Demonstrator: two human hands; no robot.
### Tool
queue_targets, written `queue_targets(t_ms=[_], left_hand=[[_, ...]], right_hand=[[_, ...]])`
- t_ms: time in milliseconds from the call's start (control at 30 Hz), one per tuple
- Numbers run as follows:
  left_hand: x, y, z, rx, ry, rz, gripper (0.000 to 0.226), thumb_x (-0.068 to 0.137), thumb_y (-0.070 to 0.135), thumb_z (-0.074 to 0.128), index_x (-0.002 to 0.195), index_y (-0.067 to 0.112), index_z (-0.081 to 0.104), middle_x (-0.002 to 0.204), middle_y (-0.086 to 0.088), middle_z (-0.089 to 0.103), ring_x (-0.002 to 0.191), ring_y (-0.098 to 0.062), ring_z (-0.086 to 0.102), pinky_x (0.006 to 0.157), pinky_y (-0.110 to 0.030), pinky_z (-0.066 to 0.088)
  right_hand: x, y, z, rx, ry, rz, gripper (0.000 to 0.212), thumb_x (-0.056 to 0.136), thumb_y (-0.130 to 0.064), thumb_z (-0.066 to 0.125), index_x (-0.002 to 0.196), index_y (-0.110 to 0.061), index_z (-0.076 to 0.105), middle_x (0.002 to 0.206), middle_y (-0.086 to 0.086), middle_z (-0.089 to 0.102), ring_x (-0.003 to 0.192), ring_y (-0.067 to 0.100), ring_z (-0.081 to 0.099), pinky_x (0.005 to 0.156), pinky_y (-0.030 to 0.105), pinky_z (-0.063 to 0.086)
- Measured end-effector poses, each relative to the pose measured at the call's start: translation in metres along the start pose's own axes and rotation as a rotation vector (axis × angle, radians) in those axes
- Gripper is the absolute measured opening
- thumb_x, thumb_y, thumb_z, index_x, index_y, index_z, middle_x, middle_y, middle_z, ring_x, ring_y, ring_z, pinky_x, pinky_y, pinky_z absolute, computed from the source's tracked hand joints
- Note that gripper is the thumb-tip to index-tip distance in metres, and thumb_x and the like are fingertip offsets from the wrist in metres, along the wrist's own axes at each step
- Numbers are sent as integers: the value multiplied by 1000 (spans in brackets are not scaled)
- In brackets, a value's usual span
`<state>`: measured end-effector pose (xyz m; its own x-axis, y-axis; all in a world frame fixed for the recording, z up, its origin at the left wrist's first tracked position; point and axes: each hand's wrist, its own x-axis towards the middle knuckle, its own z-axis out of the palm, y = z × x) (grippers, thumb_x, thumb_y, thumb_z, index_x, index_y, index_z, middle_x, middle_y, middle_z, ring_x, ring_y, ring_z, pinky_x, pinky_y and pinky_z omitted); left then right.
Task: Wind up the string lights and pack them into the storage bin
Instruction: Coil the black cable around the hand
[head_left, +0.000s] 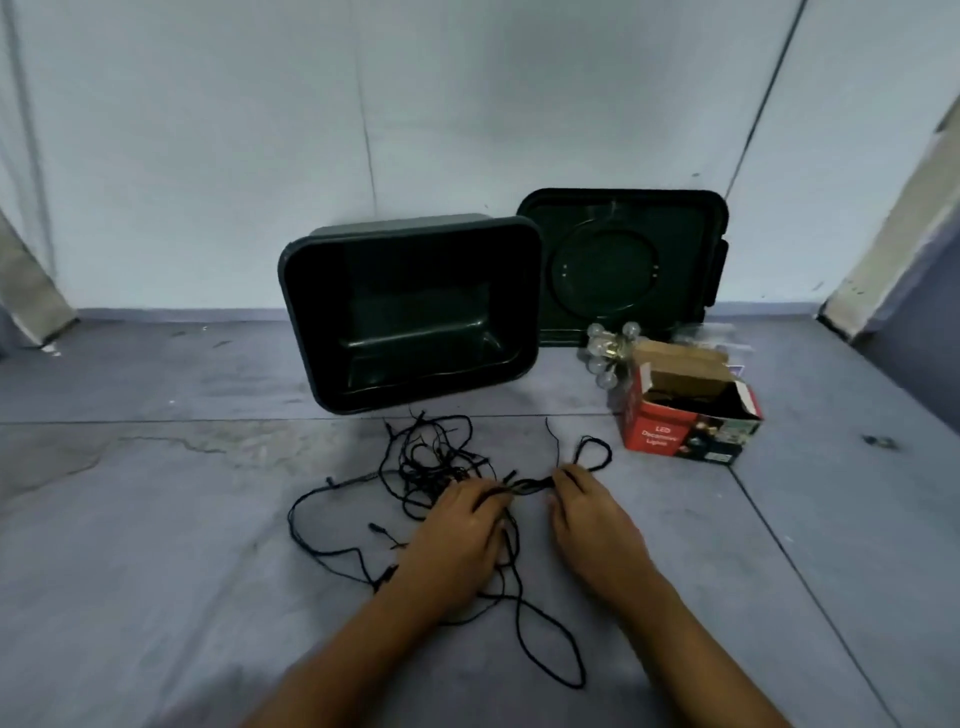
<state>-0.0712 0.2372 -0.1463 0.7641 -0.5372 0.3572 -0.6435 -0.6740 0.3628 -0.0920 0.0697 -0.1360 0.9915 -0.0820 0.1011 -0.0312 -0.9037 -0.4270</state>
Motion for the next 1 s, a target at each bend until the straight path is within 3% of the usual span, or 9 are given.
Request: queue_targets(t_ms=[200, 333, 433, 533, 667, 733, 800, 867, 1000], left_hand=[[12, 9, 5, -90, -3, 7, 32, 91, 18, 44, 116, 5, 60, 103, -9, 59, 96, -24, 57, 84, -26, 45], [25, 4, -10, -81, 49, -19, 30, 90, 25, 44, 97, 4, 65, 90, -9, 59, 84, -24, 56, 76, -29, 46], [36, -2, -29, -78, 100, -27, 30, 91, 27, 40, 90, 7, 61, 84, -6, 57, 75, -21, 53, 66, -29, 45], [46, 3, -54, -229, 41, -113, 12, 94, 18, 48, 95, 14, 59, 82, 2, 58, 72, -8, 53, 64, -13, 40], [59, 20, -76, -446, -9, -69, 9, 92, 17, 54, 94, 20, 62, 72, 7, 58, 63, -1, 52, 59, -11, 41], [61, 25, -81, -521, -14, -51, 10, 91, 14, 56, 95, 17, 65, 73, 6, 60, 62, 0, 53, 59, -10, 42], [62, 24, -84, -511, -36, -42, 9, 90, 16, 57, 95, 18, 65, 77, 3, 63, 64, -3, 56, 60, -13, 44], [61, 18, -84, -458, -87, -43, 9, 89, 20, 59, 96, 24, 64, 85, 1, 65, 72, -8, 58, 66, -19, 47], [59, 3, -84, -275, -106, -37, 13, 89, 17, 57, 98, 26, 61, 95, 5, 61, 85, -8, 57, 74, -22, 47]], right_hand=[[-12, 15, -11, 10, 100, 29, 31, 94, -20, 49, 122, -8, 58, 109, 12, 53, 98, 26, 53, 79, 36, 50], [-10, 16, -18, 15, 157, -5, 18, 92, -18, 51, 99, -5, 62, 98, 10, 51, 95, 25, 48, 71, 35, 46], [-6, 18, -27, 47, 178, -31, 12, 91, -10, 51, 94, -2, 60, 98, 12, 55, 96, 26, 50, 73, 27, 39], [-3, 10, -39, 230, 222, -69, 11, 89, -8, 57, 98, -6, 61, 98, 5, 58, 96, 20, 56, 72, 10, 34], [2, -15, -52, 397, 50, -228, 37, 89, -22, 60, 125, -16, 54, 116, -12, 54, 108, 0, 48, 92, 9, 34], [3, -24, -56, 562, -18, -226, 14, 91, -22, 58, 104, -27, 62, 95, -17, 61, 89, 2, 58, 80, 12, 44], [5, -26, -60, 656, -2, -186, 13, 92, -25, 57, 84, -34, 61, 72, -14, 62, 72, 7, 61, 69, 26, 50], [6, -21, -67, 690, -21, -149, 10, 90, -26, 58, 84, -30, 65, 60, -17, 59, 59, 1, 55, 63, 31, 52], [6, -10, -85, 633, -137, -135, 5, 83, -27, 68, 87, -23, 68, 66, -13, 61, 56, -3, 54, 55, 14, 43]])
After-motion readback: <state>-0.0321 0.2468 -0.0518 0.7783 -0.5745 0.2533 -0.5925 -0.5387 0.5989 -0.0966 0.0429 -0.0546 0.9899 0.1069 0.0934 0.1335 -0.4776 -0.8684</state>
